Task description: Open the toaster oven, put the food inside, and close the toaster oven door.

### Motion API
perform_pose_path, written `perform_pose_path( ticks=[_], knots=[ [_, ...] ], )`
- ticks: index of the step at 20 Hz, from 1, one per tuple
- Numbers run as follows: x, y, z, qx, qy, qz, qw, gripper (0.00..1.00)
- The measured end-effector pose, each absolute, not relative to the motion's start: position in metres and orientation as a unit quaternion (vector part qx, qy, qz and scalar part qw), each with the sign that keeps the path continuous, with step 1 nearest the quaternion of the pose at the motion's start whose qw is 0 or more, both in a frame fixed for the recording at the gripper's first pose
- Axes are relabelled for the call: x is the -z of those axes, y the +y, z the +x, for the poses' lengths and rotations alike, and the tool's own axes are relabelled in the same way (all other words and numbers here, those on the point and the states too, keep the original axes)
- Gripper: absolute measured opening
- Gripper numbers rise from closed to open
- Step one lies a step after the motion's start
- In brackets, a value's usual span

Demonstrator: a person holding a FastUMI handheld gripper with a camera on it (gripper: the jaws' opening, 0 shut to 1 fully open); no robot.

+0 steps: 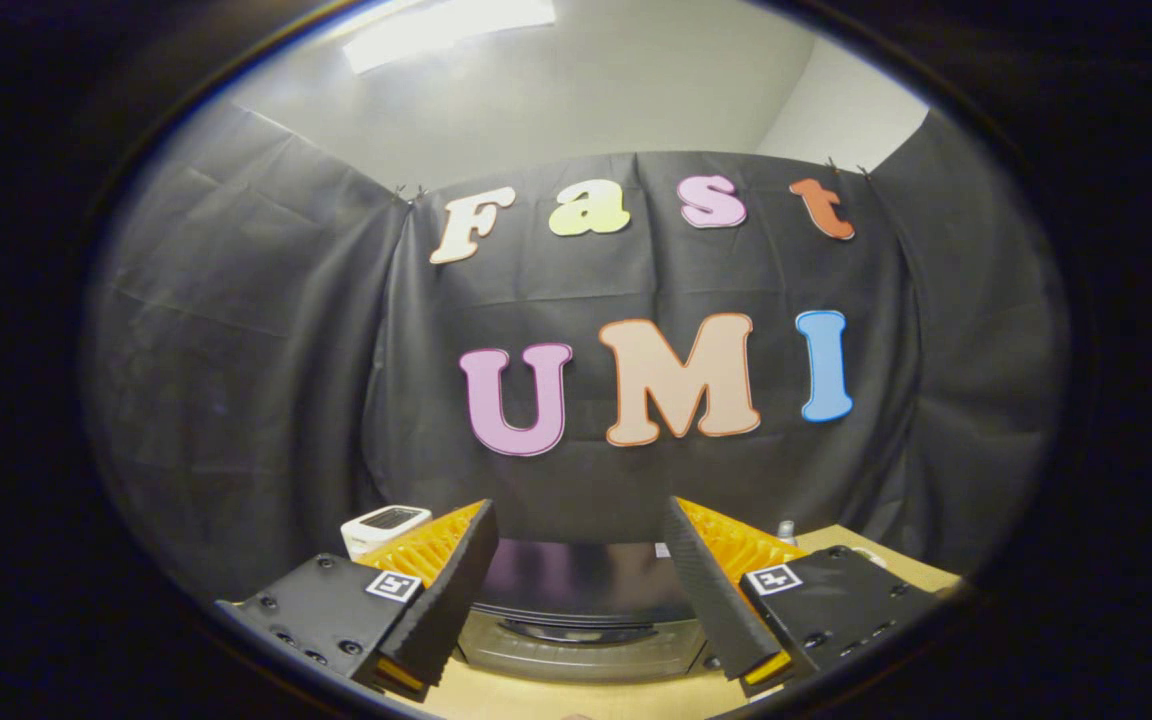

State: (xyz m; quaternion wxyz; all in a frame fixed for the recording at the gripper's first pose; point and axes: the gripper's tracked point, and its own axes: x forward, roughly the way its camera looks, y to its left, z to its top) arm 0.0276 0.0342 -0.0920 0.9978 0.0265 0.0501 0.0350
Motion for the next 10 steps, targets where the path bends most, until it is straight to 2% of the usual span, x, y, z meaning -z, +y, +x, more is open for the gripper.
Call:
perform_pose_path(
  ticks=[10],
  knots=[
    [0.218,0.055,0.037,-0.036,0.148,0.034,0.988,1.00]
  ],
)
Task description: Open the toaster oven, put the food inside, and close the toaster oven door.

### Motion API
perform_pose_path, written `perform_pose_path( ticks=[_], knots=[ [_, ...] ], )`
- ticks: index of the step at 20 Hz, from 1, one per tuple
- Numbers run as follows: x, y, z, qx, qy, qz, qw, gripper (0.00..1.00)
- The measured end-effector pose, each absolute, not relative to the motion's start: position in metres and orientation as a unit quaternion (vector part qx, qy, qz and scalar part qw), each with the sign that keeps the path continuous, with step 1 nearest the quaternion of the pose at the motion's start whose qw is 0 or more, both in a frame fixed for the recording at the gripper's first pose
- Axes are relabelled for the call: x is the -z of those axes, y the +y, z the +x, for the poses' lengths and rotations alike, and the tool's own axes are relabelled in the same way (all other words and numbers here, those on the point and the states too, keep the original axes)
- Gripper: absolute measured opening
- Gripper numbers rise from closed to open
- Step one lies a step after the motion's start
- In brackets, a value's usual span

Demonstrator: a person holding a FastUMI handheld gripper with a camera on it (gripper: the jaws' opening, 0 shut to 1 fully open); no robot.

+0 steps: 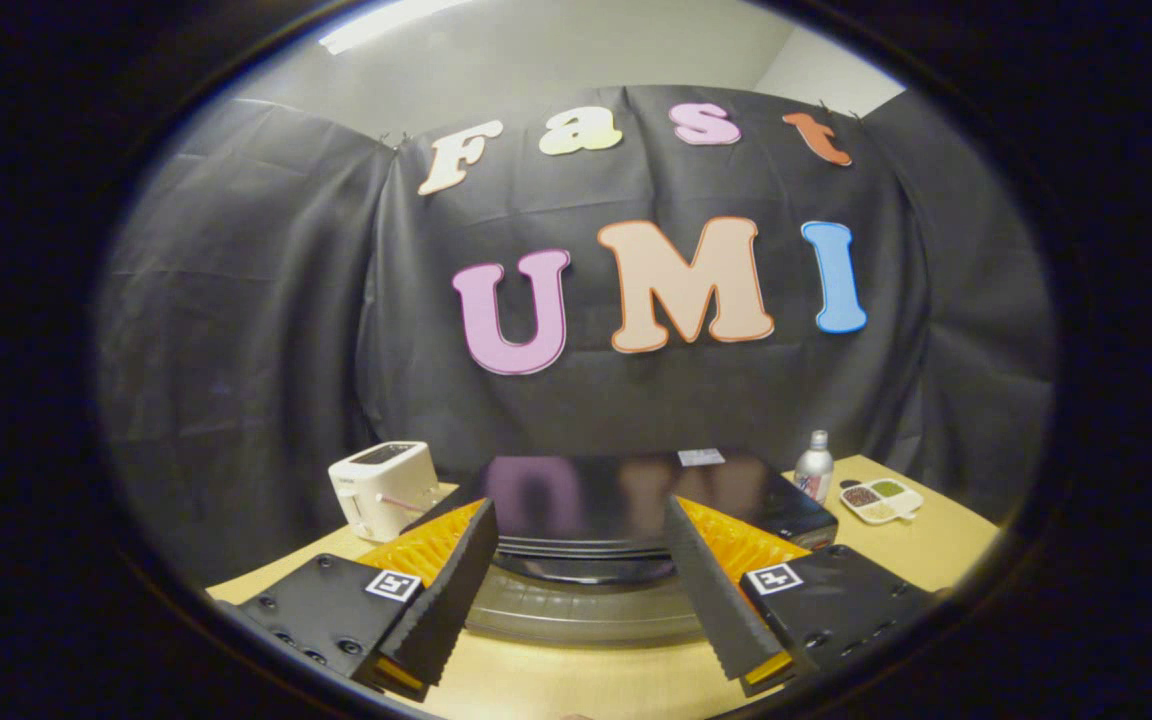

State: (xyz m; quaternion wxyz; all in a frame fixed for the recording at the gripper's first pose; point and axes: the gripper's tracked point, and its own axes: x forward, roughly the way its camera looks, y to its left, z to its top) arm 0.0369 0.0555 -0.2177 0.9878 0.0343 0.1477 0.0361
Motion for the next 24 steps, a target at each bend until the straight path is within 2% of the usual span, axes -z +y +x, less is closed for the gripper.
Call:
perform_pose_path(
  ticks=[8,14,24],
  knots=[
    [0.255,0.058,0.050,-0.020,0.171,0.016,0.985,1.00],
    [0.255,0.057,0.048,-0.015,0.171,0.018,0.985,1.00],
    [0.254,0.059,0.009,-0.016,0.174,0.010,0.985,1.00]
  ],
)
